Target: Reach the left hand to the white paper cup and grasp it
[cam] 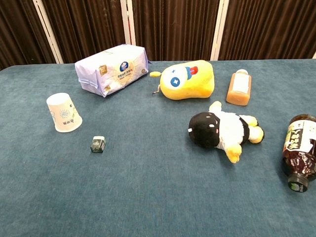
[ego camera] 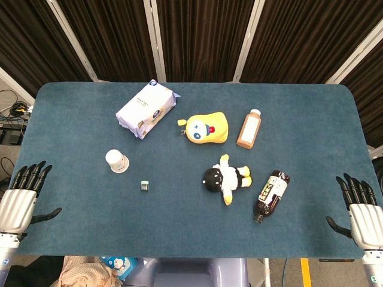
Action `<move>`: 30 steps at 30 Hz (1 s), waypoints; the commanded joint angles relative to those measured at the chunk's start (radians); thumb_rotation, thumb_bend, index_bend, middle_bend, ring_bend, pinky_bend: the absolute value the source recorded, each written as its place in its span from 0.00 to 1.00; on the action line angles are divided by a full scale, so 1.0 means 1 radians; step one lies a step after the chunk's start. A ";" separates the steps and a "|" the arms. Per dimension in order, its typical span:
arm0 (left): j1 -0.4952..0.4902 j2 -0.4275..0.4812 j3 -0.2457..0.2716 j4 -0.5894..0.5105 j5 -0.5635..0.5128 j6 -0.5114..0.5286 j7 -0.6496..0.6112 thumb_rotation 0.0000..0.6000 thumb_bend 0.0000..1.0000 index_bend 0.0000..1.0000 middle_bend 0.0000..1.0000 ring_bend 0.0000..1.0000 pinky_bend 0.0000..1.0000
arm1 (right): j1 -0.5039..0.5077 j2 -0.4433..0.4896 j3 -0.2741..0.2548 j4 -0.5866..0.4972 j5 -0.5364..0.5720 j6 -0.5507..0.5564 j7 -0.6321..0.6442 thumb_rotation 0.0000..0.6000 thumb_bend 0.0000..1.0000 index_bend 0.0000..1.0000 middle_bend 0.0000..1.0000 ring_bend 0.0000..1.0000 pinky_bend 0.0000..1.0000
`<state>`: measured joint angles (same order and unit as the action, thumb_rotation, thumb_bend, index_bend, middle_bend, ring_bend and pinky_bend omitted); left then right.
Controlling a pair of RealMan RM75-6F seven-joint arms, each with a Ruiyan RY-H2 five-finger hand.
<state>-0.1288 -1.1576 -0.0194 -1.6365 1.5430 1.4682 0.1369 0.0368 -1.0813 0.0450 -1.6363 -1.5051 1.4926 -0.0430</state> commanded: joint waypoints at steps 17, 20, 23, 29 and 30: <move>-0.020 0.001 -0.007 0.003 -0.002 -0.027 0.008 1.00 0.08 0.00 0.00 0.00 0.00 | 0.003 -0.002 0.001 -0.005 0.008 -0.010 -0.003 1.00 0.24 0.00 0.00 0.00 0.00; -0.042 0.001 -0.024 -0.006 -0.015 -0.052 0.023 1.00 0.08 0.00 0.00 0.00 0.01 | 0.004 -0.002 0.001 -0.005 0.007 -0.011 -0.002 1.00 0.24 0.00 0.00 0.00 0.00; -0.085 -0.003 -0.055 -0.022 -0.040 -0.098 0.067 1.00 0.08 0.00 0.00 0.00 0.04 | 0.002 0.000 0.000 -0.005 0.008 -0.011 0.007 1.00 0.24 0.00 0.00 0.00 0.00; -0.196 -0.045 -0.141 -0.046 -0.181 -0.240 0.187 1.00 0.11 0.00 0.02 0.02 0.15 | 0.000 0.006 -0.001 -0.009 0.003 -0.007 0.019 1.00 0.24 0.00 0.00 0.00 0.00; -0.217 -0.055 -0.156 -0.050 -0.217 -0.266 0.210 1.00 0.12 0.00 0.03 0.03 0.16 | 0.000 0.006 -0.002 -0.010 0.002 -0.007 0.019 1.00 0.24 0.00 0.00 0.00 0.00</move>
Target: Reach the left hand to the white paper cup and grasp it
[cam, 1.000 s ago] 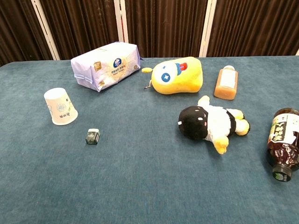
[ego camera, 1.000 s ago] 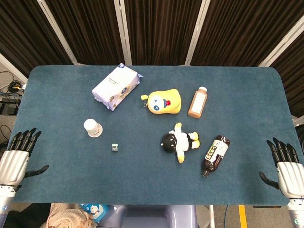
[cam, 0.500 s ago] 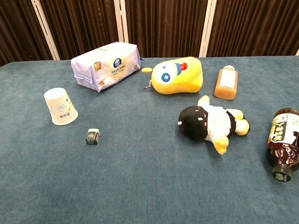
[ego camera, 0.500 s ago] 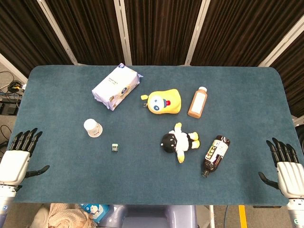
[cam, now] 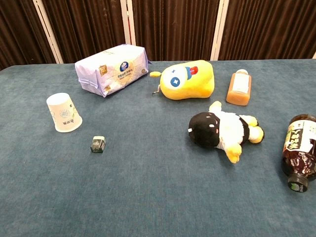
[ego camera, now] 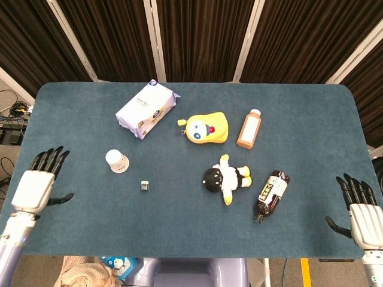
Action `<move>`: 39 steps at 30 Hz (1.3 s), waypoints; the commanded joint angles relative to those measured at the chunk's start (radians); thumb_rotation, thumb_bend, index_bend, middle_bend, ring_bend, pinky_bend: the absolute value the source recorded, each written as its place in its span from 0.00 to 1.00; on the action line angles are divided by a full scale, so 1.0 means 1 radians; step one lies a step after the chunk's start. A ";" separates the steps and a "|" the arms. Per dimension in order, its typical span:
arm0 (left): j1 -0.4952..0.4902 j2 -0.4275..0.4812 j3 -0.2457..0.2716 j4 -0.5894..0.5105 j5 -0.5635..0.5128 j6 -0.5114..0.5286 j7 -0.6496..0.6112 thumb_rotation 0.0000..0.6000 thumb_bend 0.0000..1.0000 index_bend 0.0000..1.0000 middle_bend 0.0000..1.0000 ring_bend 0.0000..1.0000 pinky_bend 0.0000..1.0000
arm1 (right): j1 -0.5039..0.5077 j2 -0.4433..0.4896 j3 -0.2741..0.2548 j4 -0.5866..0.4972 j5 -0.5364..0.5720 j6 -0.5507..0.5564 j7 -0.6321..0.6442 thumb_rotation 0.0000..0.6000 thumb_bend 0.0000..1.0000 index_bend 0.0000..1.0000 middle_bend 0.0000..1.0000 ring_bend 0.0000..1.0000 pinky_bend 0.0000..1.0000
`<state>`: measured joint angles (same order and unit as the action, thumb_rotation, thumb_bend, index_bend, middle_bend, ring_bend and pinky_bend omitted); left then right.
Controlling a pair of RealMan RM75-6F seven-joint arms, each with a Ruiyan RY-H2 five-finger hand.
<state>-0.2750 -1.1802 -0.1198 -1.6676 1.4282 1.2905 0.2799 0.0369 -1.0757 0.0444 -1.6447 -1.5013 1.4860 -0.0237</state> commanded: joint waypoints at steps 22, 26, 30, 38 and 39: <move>-0.369 -0.286 -0.142 0.125 -0.531 -0.270 0.396 1.00 0.22 0.15 0.29 0.24 0.31 | -0.002 0.013 0.001 -0.004 0.014 -0.010 0.036 1.00 0.24 0.00 0.00 0.00 0.00; -0.384 -0.308 -0.127 0.139 -0.551 -0.258 0.416 1.00 0.23 0.17 0.30 0.24 0.31 | -0.004 0.014 0.002 -0.005 0.017 -0.008 0.038 1.00 0.24 0.00 0.00 0.00 0.00; -0.392 -0.318 -0.113 0.151 -0.563 -0.249 0.424 1.00 0.23 0.19 0.32 0.26 0.32 | -0.005 0.015 0.002 -0.005 0.019 -0.007 0.038 1.00 0.24 0.00 0.00 0.00 0.00; -0.393 -0.319 -0.095 0.164 -0.566 -0.229 0.407 1.00 0.26 0.26 0.41 0.33 0.38 | -0.006 0.015 0.004 -0.006 0.022 -0.007 0.036 1.00 0.24 0.00 0.00 0.00 0.00; -0.393 -0.319 -0.093 0.165 -0.567 -0.228 0.405 1.00 0.27 0.27 0.42 0.34 0.39 | -0.006 0.015 0.003 -0.007 0.023 -0.008 0.036 1.00 0.24 0.00 0.00 0.00 0.00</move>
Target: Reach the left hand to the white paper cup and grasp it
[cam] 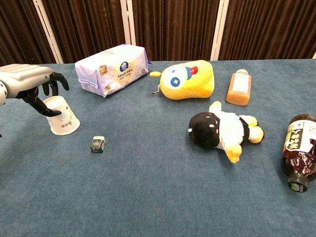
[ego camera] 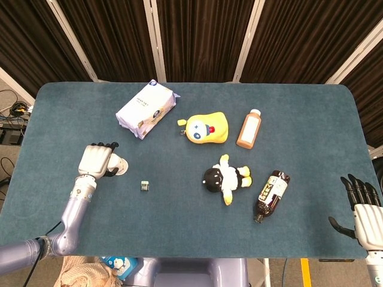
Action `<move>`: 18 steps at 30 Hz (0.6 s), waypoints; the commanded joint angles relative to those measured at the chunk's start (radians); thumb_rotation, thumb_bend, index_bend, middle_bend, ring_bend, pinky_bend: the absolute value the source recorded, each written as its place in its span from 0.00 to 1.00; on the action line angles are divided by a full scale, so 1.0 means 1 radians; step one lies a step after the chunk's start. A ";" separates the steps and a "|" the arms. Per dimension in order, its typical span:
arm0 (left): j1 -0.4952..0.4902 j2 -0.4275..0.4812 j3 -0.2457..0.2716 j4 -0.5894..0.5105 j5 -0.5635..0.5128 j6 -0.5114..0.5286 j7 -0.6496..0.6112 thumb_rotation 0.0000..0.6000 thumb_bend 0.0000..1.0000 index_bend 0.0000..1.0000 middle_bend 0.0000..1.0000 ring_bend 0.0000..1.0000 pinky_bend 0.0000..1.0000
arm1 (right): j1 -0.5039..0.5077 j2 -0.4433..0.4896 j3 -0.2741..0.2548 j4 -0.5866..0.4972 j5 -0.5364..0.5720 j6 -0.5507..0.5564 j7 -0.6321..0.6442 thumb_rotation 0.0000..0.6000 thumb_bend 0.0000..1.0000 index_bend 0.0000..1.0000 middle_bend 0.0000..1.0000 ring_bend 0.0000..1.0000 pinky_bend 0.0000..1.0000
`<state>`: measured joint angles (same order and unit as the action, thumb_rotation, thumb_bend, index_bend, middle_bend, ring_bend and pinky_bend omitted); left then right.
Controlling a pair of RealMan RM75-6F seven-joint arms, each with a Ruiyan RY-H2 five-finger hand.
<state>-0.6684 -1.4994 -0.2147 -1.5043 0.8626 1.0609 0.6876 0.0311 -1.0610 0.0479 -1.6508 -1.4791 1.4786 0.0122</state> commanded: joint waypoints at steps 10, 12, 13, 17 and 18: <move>0.005 0.037 0.012 -0.050 0.033 0.019 -0.053 1.00 0.28 0.30 0.46 0.37 0.42 | -0.001 -0.001 0.002 -0.002 0.005 -0.001 -0.003 1.00 0.24 0.00 0.00 0.00 0.00; 0.005 0.049 0.008 -0.075 0.044 0.025 -0.066 1.00 0.28 0.30 0.46 0.37 0.42 | 0.000 -0.001 0.002 -0.002 0.005 -0.001 -0.004 1.00 0.24 0.00 0.00 0.00 0.00; 0.004 0.054 0.007 -0.088 0.050 0.028 -0.071 1.00 0.28 0.30 0.46 0.37 0.42 | 0.000 -0.001 0.002 -0.001 0.004 -0.001 -0.004 1.00 0.24 0.00 0.00 0.00 0.00; -0.001 0.073 0.005 -0.142 0.072 0.032 -0.085 1.00 0.28 0.29 0.45 0.37 0.41 | 0.000 -0.002 0.003 -0.002 0.004 0.000 -0.006 1.00 0.24 0.00 0.00 0.00 0.00; -0.003 0.076 0.006 -0.156 0.075 0.032 -0.087 1.00 0.28 0.29 0.45 0.37 0.41 | 0.000 -0.002 0.003 -0.002 0.005 -0.001 -0.006 1.00 0.24 0.00 0.00 0.00 0.00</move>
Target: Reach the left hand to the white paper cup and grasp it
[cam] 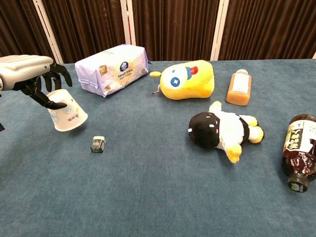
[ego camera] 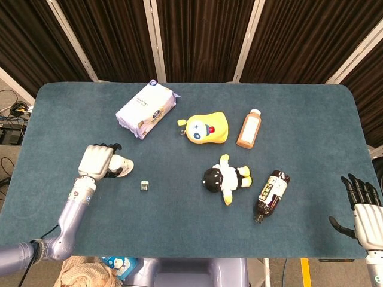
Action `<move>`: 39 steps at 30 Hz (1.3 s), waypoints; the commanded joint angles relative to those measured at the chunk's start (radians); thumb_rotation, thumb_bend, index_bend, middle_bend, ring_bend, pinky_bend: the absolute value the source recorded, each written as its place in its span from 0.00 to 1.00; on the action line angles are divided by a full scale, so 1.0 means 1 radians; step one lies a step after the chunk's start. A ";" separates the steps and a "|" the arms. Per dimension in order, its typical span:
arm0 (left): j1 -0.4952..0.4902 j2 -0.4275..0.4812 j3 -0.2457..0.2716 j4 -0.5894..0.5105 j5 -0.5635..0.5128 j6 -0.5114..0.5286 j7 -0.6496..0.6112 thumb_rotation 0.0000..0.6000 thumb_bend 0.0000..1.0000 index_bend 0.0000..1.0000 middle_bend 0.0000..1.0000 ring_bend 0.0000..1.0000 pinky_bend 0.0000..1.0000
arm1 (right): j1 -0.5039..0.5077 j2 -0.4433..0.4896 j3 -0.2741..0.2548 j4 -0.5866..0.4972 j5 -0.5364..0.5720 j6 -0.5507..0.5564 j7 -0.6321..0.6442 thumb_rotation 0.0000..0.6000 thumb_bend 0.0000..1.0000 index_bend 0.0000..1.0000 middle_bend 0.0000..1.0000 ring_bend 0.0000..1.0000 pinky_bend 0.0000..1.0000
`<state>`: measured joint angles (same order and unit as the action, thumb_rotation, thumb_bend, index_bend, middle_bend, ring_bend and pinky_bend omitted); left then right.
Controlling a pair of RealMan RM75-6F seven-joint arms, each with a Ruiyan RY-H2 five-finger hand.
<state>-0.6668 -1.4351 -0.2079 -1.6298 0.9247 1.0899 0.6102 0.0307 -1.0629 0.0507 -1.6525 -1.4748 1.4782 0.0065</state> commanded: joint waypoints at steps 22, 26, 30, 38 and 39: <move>-0.064 -0.088 0.039 -0.116 -0.027 0.011 0.055 1.00 0.28 0.29 0.45 0.37 0.41 | 0.000 0.003 0.002 0.000 0.001 -0.001 0.011 1.00 0.24 0.00 0.00 0.00 0.00; -0.070 -0.090 0.047 -0.115 -0.045 0.016 0.072 1.00 0.28 0.28 0.44 0.37 0.41 | -0.001 0.003 0.001 0.000 0.000 0.000 0.009 1.00 0.24 0.00 0.00 0.00 0.00; -0.073 -0.086 0.052 -0.118 -0.059 0.021 0.079 1.00 0.25 0.25 0.41 0.36 0.41 | -0.001 0.002 0.002 0.000 0.003 -0.001 0.006 1.00 0.24 0.00 0.00 0.00 0.00; -0.082 -0.063 0.070 -0.138 -0.091 0.018 0.107 1.00 0.13 0.10 0.11 0.11 0.18 | -0.001 0.002 0.003 -0.002 0.005 -0.002 0.003 1.00 0.24 0.00 0.00 0.00 0.00; -0.082 -0.061 0.072 -0.140 -0.089 0.021 0.105 1.00 0.13 0.09 0.10 0.10 0.18 | -0.001 0.002 0.003 -0.001 0.005 -0.002 0.003 1.00 0.24 0.00 0.00 0.00 0.00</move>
<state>-0.7483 -1.4969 -0.1366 -1.7689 0.8351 1.1098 0.7163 0.0296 -1.0604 0.0533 -1.6538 -1.4701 1.4765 0.0096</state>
